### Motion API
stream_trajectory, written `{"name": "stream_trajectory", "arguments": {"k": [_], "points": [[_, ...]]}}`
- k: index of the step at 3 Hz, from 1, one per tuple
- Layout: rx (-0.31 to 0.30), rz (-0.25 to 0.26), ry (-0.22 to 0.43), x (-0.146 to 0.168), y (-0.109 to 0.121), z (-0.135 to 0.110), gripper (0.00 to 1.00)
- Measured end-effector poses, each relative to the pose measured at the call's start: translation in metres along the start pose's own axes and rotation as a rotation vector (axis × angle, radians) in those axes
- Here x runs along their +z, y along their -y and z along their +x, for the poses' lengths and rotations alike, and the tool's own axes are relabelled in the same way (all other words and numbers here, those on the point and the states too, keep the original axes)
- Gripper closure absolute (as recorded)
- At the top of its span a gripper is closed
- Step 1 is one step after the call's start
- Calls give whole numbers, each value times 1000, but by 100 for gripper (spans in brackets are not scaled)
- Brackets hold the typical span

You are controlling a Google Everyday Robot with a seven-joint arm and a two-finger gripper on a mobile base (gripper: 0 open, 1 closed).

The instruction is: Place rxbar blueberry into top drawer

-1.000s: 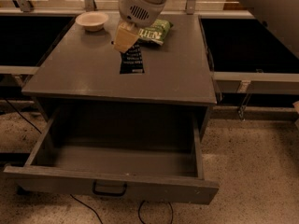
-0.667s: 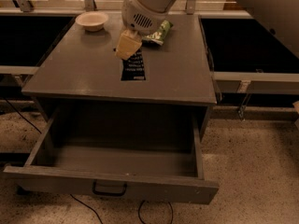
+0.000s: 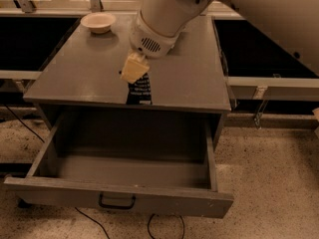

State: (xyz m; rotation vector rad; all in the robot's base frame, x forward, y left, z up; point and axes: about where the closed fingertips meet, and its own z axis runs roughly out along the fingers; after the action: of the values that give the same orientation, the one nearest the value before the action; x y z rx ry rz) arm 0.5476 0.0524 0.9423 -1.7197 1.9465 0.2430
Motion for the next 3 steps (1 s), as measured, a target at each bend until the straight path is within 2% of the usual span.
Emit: {"name": "stream_trajectory", "arguments": {"k": [1, 2, 3], "points": [[57, -22, 20, 21, -5, 11, 100], [101, -66, 54, 59, -8, 19, 100], [130, -104, 74, 83, -12, 25, 100]]}}
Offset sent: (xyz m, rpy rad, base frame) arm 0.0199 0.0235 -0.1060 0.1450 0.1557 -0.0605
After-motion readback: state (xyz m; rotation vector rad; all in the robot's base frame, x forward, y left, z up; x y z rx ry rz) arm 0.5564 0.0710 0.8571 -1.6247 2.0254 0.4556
